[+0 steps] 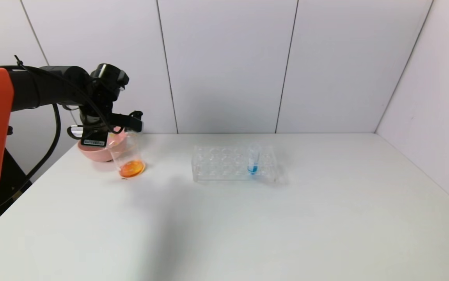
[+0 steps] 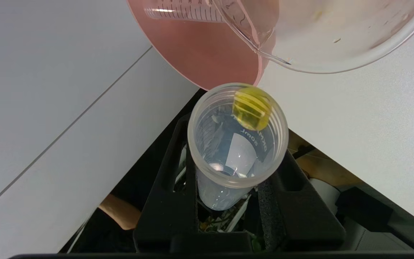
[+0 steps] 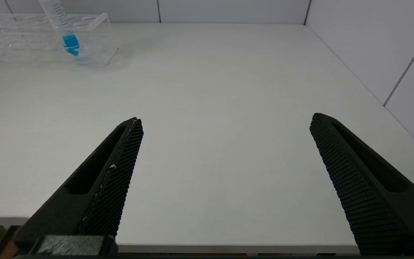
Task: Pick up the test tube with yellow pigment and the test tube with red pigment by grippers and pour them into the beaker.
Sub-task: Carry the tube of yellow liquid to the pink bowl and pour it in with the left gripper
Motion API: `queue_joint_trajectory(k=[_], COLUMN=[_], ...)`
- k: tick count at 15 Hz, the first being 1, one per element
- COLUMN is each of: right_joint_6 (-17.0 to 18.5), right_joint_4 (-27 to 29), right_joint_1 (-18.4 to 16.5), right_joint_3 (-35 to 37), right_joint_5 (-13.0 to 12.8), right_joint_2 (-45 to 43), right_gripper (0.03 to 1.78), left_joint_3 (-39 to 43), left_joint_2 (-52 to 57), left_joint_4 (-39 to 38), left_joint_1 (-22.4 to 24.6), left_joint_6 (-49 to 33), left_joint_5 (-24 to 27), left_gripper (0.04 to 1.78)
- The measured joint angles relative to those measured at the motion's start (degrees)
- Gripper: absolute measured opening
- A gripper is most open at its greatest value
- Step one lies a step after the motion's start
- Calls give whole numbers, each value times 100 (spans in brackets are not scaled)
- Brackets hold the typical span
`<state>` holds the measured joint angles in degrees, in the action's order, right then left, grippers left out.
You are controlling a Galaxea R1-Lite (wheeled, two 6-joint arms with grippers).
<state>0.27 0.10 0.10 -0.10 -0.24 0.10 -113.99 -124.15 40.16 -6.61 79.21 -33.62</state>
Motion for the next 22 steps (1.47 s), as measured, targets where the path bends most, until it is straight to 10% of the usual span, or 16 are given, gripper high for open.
queue_joint_trajectory(k=[22], right_joint_6=[0], right_joint_4=[0], right_joint_1=[0], right_joint_3=[0], right_joint_5=[-2], right_joint_2=[0], right_gripper=[170], left_joint_3=[7], left_joint_2=[-41], left_joint_4=[-17], left_joint_1=[-41], left_joint_6=[306], left_joint_5=[-389], left_gripper=[49])
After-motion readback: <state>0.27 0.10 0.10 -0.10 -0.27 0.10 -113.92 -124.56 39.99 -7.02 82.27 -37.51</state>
